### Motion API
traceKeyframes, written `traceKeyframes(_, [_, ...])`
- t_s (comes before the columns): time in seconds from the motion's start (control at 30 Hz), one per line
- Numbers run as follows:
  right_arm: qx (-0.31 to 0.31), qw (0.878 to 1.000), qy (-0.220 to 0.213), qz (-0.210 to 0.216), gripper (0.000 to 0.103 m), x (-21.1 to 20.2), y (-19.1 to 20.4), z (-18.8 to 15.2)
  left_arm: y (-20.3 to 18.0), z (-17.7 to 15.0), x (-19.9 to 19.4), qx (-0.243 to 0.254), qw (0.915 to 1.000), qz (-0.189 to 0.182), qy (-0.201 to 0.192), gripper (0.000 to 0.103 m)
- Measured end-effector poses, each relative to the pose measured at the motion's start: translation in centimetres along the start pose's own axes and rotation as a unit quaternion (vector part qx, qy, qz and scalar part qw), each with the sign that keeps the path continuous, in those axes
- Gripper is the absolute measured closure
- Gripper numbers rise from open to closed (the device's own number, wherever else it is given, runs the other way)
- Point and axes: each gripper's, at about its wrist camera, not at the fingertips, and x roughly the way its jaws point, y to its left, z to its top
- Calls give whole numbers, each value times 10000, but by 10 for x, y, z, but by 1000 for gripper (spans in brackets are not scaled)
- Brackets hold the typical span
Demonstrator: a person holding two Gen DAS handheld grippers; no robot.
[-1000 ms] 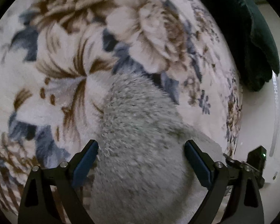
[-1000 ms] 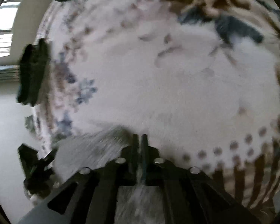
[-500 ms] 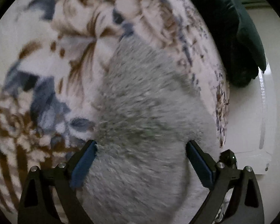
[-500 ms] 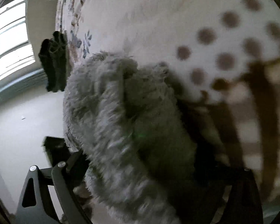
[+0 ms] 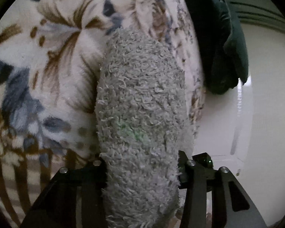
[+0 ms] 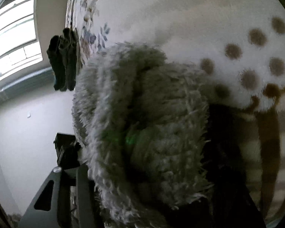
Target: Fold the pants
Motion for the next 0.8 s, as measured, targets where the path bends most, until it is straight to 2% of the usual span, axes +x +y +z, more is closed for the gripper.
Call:
traceKeyframes(0.13, [-3,9997,-71,216,52,-11,34,-2,-29,4,-24,37,9998,-189,-55,62])
traceKeyframes(0.27, [-187,9984,-135,523,52,-25,100,5,-75,25,-71,192,9983,-414,-354,62])
traceKeyframes(0.47, [-765,9938,-201,776,52,-20,239,30,-145,86,-160,585,9925,-589,-902,62])
traceKeyframes(0.63, [-1188,9902,-288,669,52,19,368,74,-185,181,-235,856,9873,-570,-1212,62])
traceKeyframes(0.8, [-1346,9886,-361,567,52,85,467,131,-188,291,-284,903,9854,-422,-1383,61])
